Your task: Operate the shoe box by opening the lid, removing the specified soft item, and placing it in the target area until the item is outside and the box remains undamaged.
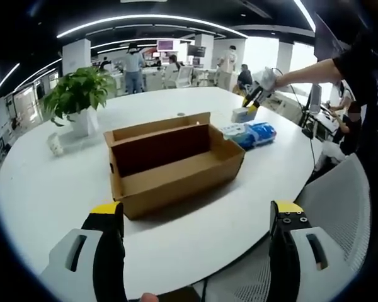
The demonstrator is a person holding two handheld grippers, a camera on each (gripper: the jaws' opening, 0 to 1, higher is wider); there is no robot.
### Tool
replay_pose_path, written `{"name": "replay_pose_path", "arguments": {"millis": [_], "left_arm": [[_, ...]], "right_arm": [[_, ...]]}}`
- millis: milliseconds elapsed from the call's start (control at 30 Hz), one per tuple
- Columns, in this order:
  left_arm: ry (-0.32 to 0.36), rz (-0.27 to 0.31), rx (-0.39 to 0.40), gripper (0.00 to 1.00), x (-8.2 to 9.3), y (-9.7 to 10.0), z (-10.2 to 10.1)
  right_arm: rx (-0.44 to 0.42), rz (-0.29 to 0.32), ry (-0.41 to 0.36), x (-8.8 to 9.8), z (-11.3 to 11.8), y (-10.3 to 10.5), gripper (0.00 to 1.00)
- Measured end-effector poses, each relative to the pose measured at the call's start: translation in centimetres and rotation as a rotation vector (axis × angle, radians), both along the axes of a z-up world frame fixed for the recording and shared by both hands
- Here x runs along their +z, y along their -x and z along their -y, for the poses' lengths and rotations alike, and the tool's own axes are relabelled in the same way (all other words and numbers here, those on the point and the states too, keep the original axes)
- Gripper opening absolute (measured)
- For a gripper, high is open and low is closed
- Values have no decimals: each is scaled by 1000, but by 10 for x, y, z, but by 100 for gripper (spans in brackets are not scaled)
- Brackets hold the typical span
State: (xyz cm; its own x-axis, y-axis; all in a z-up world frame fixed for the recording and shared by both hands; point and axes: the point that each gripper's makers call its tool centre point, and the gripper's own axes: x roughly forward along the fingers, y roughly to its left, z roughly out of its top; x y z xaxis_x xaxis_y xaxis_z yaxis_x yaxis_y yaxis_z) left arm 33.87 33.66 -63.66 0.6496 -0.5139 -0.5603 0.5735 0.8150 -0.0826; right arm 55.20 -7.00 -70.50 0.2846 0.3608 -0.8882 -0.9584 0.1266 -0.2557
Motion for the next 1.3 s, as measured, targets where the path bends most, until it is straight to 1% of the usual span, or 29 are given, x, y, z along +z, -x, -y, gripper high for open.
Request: {"name": "replay_pose_path", "arguments": {"millis": [167, 367, 500, 633, 700, 800, 900, 1133, 1300], "left_arm": [[-7, -8, 5, 96, -2, 0, -1], [-12, -16, 13, 95, -4, 1, -2], [-15, -26, 17, 95, -7, 3, -2], [-21, -32, 15, 95, -8, 3, -1], [-18, -30, 17, 95, -7, 2, -1], [-21, -33, 20, 95, -8, 2, -2], [-25, -38, 19, 95, -10, 3, -1], [-24, -43, 18, 94, -11, 4, 0], [-26, -46, 17, 94, -12, 4, 0]], "right_arm": [[6, -16, 31, -14, 9, 0, 14], [14, -32, 72, -26, 20, -2, 14], [12, -29, 77, -30, 23, -6, 14], [25, -24, 115, -37, 32, -11, 14], [23, -26, 117, -38, 35, -12, 14], [37, -18, 145, -41, 40, -13, 14], [29, -25, 135, -40, 40, -13, 14], [35, -26, 149, -41, 47, -13, 14], [34, -30, 152, -41, 47, -13, 15]]}}
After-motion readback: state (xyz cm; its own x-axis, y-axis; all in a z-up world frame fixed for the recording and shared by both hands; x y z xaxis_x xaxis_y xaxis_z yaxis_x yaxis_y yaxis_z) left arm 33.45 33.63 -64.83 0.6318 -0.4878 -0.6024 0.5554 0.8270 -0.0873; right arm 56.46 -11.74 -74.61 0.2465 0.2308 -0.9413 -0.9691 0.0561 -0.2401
